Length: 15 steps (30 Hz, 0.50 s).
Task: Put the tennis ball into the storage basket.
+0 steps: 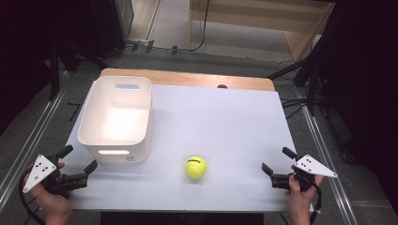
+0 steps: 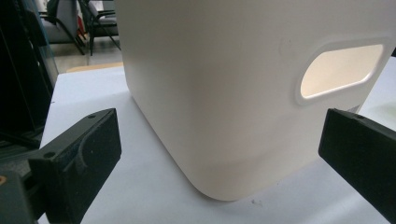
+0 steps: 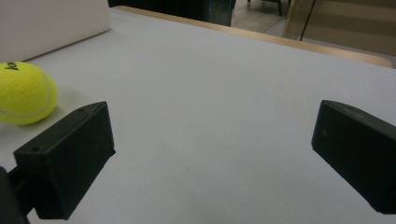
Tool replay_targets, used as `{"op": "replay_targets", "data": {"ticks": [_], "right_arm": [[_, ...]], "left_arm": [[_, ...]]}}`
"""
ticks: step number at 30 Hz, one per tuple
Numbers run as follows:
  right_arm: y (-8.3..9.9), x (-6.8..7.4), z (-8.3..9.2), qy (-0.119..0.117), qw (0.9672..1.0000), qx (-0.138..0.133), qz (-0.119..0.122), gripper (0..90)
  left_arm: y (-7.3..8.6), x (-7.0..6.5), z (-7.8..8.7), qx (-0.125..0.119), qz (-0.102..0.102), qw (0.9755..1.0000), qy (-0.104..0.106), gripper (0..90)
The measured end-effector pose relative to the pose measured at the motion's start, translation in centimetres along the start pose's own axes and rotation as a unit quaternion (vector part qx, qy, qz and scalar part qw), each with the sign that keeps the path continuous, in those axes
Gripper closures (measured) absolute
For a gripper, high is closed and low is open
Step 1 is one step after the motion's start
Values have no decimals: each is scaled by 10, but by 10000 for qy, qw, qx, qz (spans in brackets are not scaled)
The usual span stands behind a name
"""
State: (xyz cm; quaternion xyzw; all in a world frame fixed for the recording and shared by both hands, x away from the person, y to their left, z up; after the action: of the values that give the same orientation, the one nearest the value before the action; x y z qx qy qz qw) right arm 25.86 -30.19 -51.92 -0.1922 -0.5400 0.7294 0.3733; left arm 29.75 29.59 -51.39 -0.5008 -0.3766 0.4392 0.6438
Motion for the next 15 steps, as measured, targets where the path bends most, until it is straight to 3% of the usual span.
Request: {"op": "replay_targets", "data": {"ticks": [15], "right_arm": [[-23,25,-13,-525,9977,358,246,0]], "left_arm": [[0,0,0,15,-24,10000,-24,0]]}}
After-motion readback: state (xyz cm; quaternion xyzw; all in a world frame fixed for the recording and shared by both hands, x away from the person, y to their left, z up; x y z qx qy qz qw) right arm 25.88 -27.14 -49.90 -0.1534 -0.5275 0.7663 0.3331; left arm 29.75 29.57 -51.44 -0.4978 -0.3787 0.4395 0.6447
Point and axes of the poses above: each handheld gripper's, and its own axes: z roughly backward along the jaws, y roughly out of its underside, x roughly to its left, the point moved 8 cm from there along -z, roughly forward along the jaws, and after that the axes turned 13 degrees about -y, right-handed, at the moved point
